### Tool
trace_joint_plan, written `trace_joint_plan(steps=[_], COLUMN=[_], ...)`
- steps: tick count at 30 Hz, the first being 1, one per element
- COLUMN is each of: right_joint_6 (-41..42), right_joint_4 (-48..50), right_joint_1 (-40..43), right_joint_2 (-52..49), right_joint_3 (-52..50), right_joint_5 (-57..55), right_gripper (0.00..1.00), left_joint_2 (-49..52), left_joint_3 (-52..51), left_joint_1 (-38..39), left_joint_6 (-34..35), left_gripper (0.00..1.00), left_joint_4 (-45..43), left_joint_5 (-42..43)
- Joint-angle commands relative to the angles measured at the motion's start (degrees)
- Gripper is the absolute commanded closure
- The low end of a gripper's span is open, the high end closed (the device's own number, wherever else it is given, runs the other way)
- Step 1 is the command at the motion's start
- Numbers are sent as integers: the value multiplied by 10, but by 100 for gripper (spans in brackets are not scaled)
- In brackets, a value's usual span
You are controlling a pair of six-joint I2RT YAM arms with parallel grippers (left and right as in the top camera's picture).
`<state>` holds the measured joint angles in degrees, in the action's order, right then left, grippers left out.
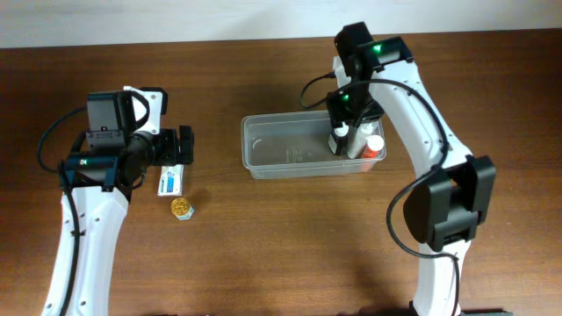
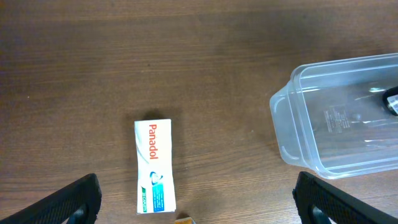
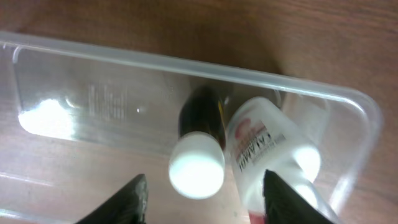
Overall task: Pack container
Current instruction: 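Lower the dark bottle into the container and open the right gripper, then grasp the white Panadol box with the left gripper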
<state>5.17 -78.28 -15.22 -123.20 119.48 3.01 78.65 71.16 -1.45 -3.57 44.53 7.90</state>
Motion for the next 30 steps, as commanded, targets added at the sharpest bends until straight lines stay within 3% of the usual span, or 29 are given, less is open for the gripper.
trace_joint_plan(steps=[1,2,3,9,14,18,24,30], right_joint_6=[-2,-2,-2,42,43,38,26,26], right_joint_4=[-13,-14,-14,-62,-154,-172,-169,-134], right_joint_1=[0,4,12,112,207,267,280,280], right_joint_2=[90,107,124,194,200,201,201,201], right_joint_3=[65,73,78,79,76,48,-23,-102], right_joint_5=[-48,-57,-62,-61,-46,-14,-2,5], right_gripper=[35,3,2,2,2,1,1,2], left_joint_2=[2,2,2,2,2,2,38,171], left_joint_3=[11,11,11,11,11,11,11,13], left_joint_1=[-2,-2,-2,-2,-2,-2,-16,-62], left_joint_6=[5,5,5,5,5,6,5,-10], left_gripper=[1,1,1,0,1,0,1,1], left_joint_4=[0,0,0,15,48,79,63,29], left_joint_5=[-3,-3,-2,-5,-33,-55,-56,-53])
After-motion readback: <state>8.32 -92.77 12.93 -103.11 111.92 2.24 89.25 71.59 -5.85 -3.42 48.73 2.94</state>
